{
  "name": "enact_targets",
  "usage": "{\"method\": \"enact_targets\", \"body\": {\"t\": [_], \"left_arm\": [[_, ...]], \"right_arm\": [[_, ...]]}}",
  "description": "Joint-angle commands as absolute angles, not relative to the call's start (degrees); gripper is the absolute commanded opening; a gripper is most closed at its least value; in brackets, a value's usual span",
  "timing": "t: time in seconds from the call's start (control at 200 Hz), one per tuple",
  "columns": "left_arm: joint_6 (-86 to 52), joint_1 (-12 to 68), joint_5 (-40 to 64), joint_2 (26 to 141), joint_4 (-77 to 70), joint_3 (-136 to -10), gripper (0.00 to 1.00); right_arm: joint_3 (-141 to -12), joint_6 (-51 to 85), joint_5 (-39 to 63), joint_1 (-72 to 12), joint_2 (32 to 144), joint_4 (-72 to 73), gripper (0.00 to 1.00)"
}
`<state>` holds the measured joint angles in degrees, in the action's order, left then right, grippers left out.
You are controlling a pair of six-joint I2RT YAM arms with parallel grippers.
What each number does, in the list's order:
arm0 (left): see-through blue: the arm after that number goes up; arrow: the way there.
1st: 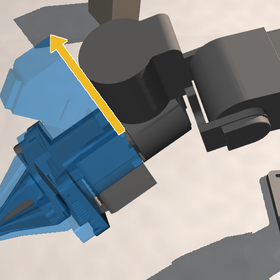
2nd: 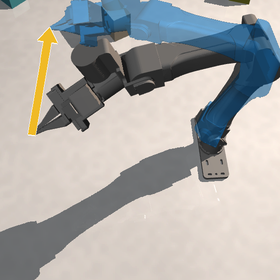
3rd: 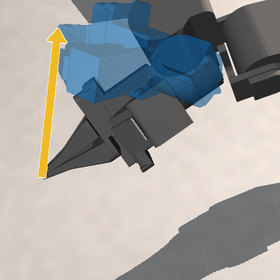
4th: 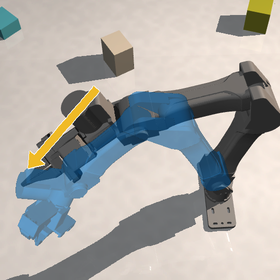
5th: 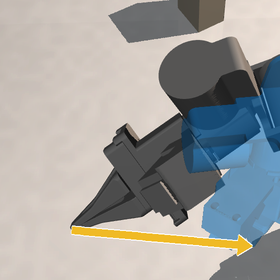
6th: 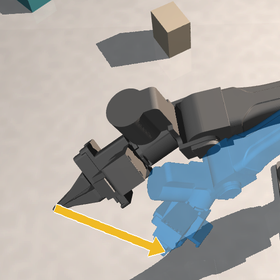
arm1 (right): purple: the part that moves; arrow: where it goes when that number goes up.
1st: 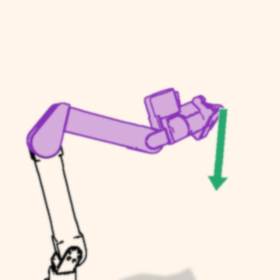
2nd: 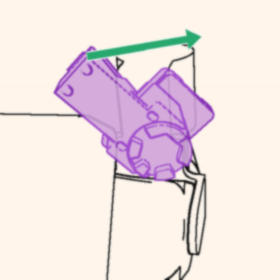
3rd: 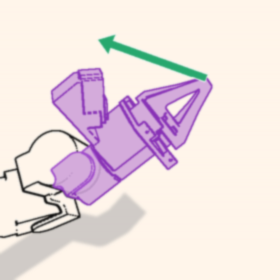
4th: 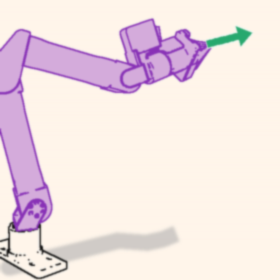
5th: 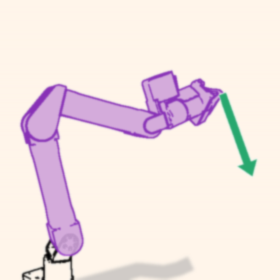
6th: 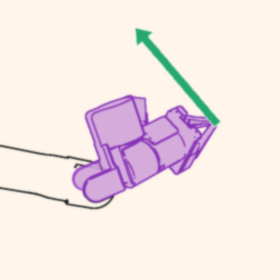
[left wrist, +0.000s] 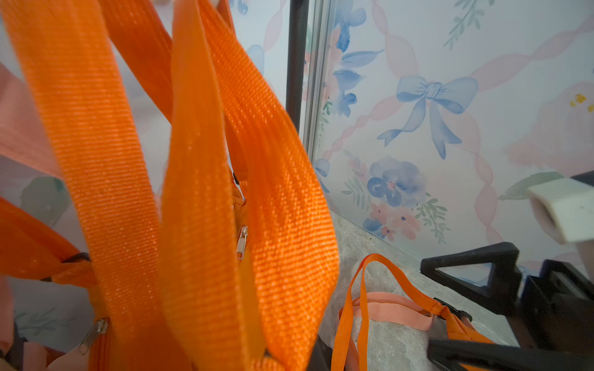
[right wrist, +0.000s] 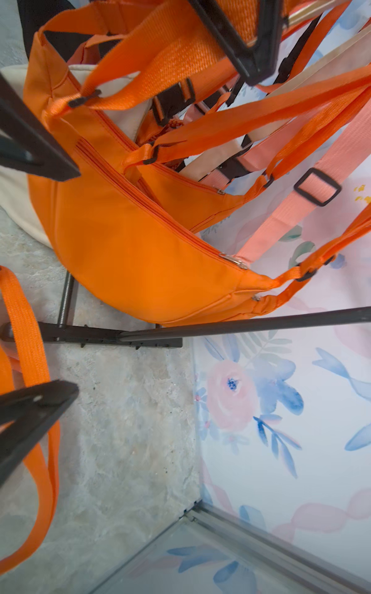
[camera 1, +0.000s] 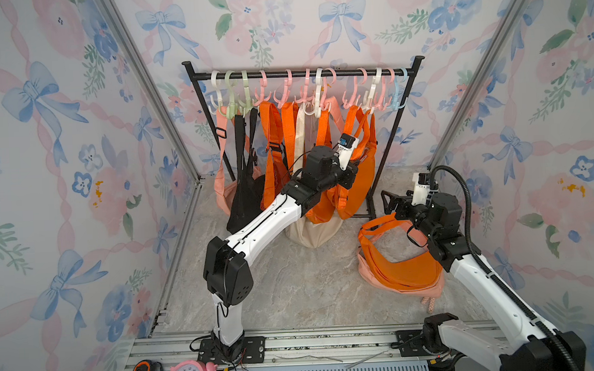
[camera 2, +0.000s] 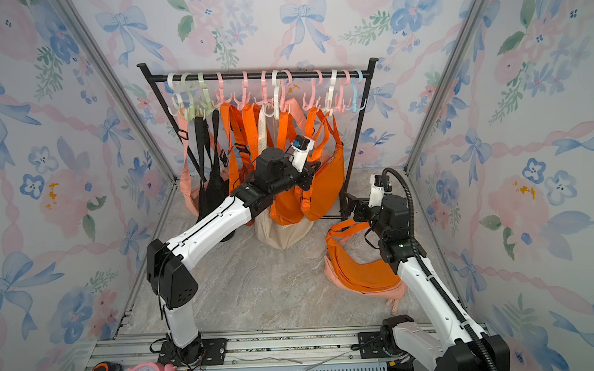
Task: Take the bag off the hook
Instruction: Pick up the bag from the hook.
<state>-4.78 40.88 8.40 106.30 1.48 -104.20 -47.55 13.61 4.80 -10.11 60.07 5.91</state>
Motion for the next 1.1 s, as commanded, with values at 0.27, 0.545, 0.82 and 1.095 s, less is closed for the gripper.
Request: {"method": "enact_targets", "body": {"t": [0.27,0.545,0.82,1.095], "left_arm": [[-5.1,40.8,8.6,96.8,-2.0,-95.7,0.00],[-4.3,40.5,7.9,93.8,-1.6,-95.0,0.00],[-4.9,39.9,8.3,93.0,-1.7,-94.7,0.00],[-5.6,39.4,8.3,93.0,-1.7,-94.9,0.00]], "right_arm": [[-61.4,11.6,11.6,-9.4,67.6,6.7,0.97],[-74.3,9.6,19.5,-9.0,77.5,2.6,0.78],[-84.8,6.5,24.9,-9.0,84.9,0.9,0.71],[-97.5,5.1,29.9,-9.3,93.4,-2.4,0.67]]}}
